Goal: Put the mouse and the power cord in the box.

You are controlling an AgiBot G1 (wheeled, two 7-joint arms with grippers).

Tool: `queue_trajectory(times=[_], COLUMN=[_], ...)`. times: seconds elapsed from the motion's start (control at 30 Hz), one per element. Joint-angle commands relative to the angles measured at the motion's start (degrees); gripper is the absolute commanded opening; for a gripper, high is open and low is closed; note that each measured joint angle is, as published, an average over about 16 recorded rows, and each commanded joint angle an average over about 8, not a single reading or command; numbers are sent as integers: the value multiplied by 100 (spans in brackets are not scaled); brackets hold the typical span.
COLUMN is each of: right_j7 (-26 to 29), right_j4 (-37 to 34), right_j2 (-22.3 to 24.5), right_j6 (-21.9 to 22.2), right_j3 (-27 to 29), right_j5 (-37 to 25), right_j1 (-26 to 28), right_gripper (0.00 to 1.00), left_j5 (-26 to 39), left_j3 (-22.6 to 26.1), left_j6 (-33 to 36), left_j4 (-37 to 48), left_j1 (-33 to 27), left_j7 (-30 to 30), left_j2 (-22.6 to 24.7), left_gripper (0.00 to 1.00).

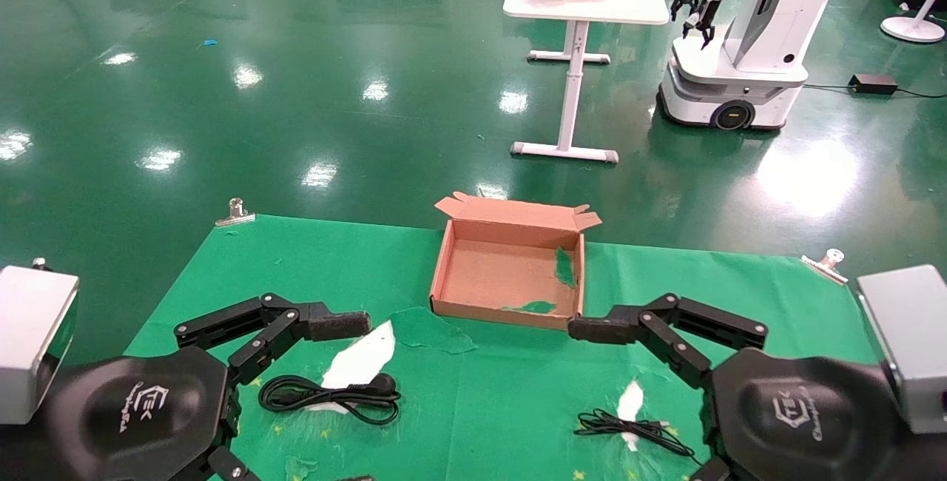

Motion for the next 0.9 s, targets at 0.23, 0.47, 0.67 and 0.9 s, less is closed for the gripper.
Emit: queue_trajectory(times=[0.23,0.47,0.67,0.9], right_j7=[0,0,0,0], right_j4=[0,0,0,0], right_j2=[0,0,0,0], right_j6=[0,0,0,0], right_j3=[0,0,0,0], right_j5=[0,0,0,0], right_j1=[0,0,0,0], right_gripper=[100,100,100,100], left_j5=[0,0,0,0], left_j3=[0,0,0,0], left_j6=[0,0,0,0], left_j4=[0,0,0,0], left_j1=[0,0,0,0], left_j7=[0,0,0,0], left_j2=[0,0,0,0], left_gripper=[100,100,100,100])
